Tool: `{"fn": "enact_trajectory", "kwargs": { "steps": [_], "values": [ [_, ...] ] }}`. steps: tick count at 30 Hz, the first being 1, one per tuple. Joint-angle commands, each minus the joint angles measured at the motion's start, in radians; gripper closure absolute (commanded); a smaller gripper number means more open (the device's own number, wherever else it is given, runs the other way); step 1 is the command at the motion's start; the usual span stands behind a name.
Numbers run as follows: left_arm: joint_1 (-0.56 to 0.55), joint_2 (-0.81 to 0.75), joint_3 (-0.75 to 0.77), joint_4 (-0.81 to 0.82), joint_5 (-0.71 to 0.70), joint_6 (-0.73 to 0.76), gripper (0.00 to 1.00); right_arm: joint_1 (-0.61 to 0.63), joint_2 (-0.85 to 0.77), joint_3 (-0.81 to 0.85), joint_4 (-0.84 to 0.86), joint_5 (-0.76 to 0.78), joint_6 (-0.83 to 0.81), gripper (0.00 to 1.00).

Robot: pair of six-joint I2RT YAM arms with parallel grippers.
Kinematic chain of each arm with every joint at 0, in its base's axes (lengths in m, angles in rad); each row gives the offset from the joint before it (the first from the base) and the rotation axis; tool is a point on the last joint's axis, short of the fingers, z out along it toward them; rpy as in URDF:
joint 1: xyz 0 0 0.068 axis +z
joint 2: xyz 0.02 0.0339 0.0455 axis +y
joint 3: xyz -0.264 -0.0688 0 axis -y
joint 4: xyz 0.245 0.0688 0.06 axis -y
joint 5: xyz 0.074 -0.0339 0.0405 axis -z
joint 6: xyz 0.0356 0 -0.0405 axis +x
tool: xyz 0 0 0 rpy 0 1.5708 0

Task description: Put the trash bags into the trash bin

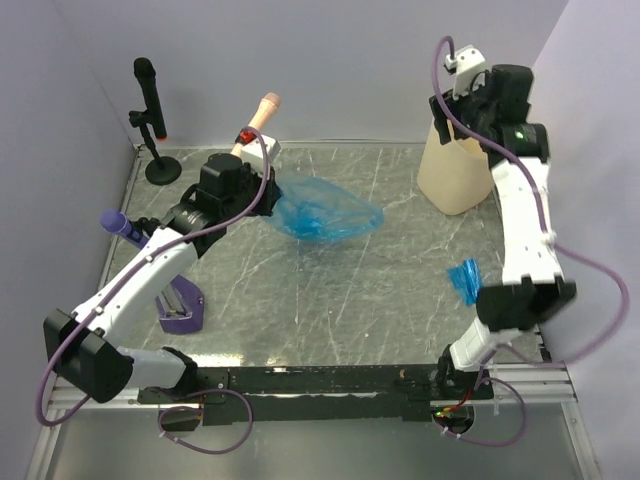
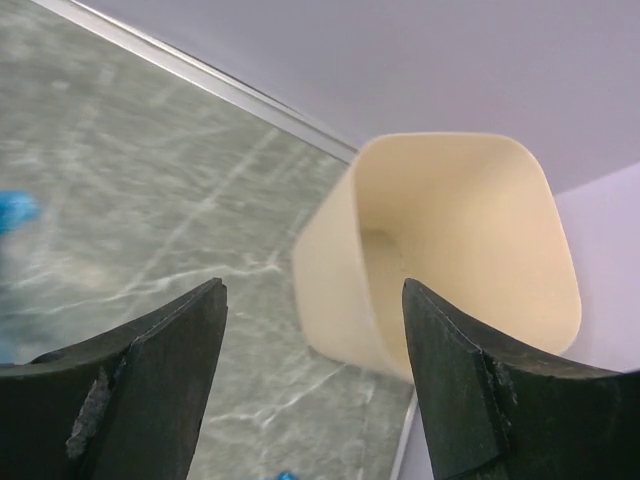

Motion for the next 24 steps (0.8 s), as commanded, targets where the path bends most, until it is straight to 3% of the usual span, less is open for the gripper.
{"fn": "enact_trajectory", "kwargs": {
  "steps": [1,8,11,14,18,20,24],
  "values": [
    [-0.009,-0.055,-0.018,0.019,0.085,-0.005,0.99,-0.058,0.176,0.074,-0.024,0.08,-0.046,0.23],
    [-0.009,-0.06,-0.032,0.016,0.099,-0.018,0.99,-0.078,0.324,0.2,-0.116,0.069,-0.08,0.26],
    [-0.006,-0.063,-0.032,0.013,0.088,-0.012,0.99,-0.08,0.343,0.189,-0.143,0.066,-0.086,0.33],
    [-0.007,-0.066,-0.024,0.004,0.08,-0.005,0.99,-0.081,0.354,0.186,-0.192,0.035,-0.083,0.5],
    [-0.006,-0.069,0.007,-0.001,0.054,0.012,0.99,-0.078,0.314,0.174,-0.26,-0.066,-0.087,0.86],
    [-0.003,-0.074,0.039,0.007,0.024,0.017,0.99,-0.074,0.267,0.137,-0.278,-0.107,-0.084,0.99],
    [0.019,-0.141,0.085,0.152,-0.147,-0.011,0.99,-0.049,0.123,0.011,-0.289,-0.221,-0.078,1.0]
  ]
}}
